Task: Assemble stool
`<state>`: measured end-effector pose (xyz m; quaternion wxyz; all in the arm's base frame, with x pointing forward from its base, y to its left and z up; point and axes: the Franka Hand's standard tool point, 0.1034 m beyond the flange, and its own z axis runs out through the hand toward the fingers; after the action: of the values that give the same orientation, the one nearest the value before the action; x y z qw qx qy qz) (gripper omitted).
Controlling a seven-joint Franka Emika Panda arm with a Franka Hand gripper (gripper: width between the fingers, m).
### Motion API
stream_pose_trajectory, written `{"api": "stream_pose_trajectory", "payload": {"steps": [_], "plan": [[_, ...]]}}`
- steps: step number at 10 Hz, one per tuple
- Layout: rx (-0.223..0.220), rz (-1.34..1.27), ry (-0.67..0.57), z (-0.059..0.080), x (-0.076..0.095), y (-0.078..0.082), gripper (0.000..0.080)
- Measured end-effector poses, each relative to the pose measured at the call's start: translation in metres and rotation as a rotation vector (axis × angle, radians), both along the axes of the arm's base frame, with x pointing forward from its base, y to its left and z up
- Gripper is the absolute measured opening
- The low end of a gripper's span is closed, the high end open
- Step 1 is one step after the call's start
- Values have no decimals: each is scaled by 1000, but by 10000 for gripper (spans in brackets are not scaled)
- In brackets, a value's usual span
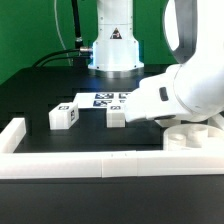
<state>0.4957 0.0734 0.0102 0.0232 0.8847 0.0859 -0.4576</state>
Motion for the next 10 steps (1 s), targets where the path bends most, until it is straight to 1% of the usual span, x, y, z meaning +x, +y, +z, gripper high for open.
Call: {"api": "stream_pose_trajectory", "payload": {"steps": [2, 3, 4, 10], "plan": [[0, 0, 0, 0, 0, 0, 385], [0, 0, 0, 0, 0, 0, 385], [0, 0, 0, 0, 0, 0, 324], [0, 0, -2, 1, 1, 0, 324]]}}
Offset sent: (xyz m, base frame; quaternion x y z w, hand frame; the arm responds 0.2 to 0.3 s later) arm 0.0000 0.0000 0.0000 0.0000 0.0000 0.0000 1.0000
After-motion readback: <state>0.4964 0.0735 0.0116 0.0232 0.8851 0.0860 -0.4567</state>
